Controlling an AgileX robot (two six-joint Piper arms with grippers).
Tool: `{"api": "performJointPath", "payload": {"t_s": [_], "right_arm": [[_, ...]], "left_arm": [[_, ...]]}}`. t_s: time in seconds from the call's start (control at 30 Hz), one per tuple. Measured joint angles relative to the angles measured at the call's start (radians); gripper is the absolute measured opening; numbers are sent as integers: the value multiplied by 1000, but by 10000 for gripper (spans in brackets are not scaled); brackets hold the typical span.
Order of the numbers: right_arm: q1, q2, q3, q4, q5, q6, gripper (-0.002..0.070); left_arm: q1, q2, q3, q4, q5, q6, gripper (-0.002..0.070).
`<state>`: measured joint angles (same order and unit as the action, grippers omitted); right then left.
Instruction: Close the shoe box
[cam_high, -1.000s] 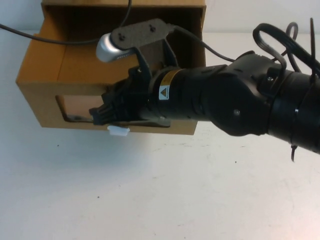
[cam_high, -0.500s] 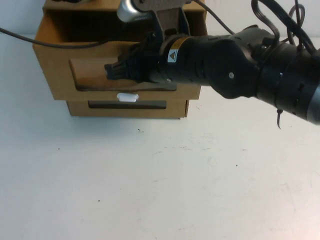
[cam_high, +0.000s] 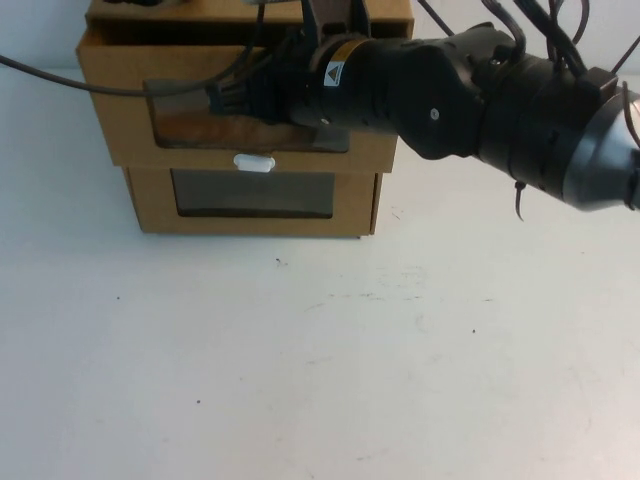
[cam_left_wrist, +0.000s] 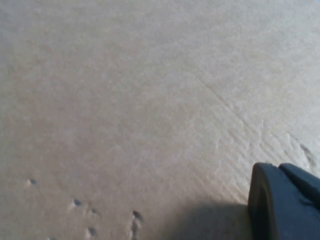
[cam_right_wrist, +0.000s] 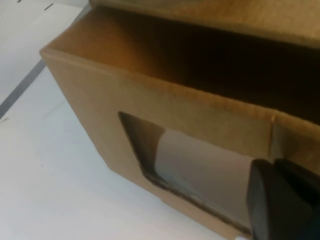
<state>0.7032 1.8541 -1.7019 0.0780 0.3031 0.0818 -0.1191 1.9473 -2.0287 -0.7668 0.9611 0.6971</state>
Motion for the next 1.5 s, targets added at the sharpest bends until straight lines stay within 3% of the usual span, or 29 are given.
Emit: {"api": "performJointPath", "payload": {"t_s": [1.5], "right_arm": [[-41, 138, -78, 85, -272, -14, -13]], "left_arm": [[2, 0, 0, -14, 27, 0, -5]]}}
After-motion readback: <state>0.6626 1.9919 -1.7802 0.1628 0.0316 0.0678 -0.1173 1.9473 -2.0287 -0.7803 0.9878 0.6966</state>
